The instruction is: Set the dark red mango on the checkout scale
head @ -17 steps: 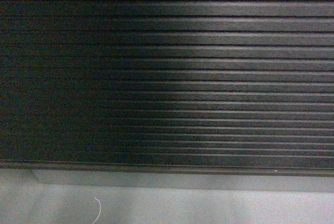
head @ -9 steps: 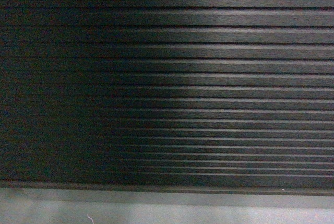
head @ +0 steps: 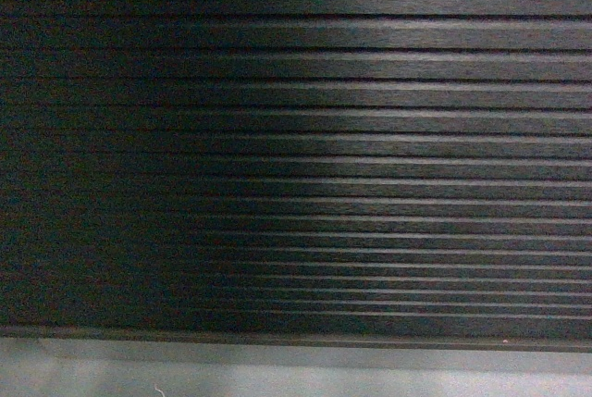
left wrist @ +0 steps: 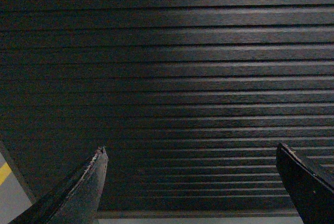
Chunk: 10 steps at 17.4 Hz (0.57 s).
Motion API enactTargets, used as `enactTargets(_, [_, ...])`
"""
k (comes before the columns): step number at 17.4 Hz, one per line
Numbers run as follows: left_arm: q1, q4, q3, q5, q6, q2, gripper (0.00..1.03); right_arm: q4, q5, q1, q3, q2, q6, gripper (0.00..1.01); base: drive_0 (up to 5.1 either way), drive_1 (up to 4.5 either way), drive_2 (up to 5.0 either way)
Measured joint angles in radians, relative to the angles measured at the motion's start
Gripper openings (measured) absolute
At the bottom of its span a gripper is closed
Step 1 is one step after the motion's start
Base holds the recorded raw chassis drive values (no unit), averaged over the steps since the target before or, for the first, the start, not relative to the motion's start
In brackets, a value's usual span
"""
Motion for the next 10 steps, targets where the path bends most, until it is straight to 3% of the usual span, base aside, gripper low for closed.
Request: enactTargets(10, [0.0,-0.005,0.0,0.0,0.0,0.0,0.98,-0.002,0.0,0.0,0.0,0.0,-0.001,0.98,0.0,0.0,0.0])
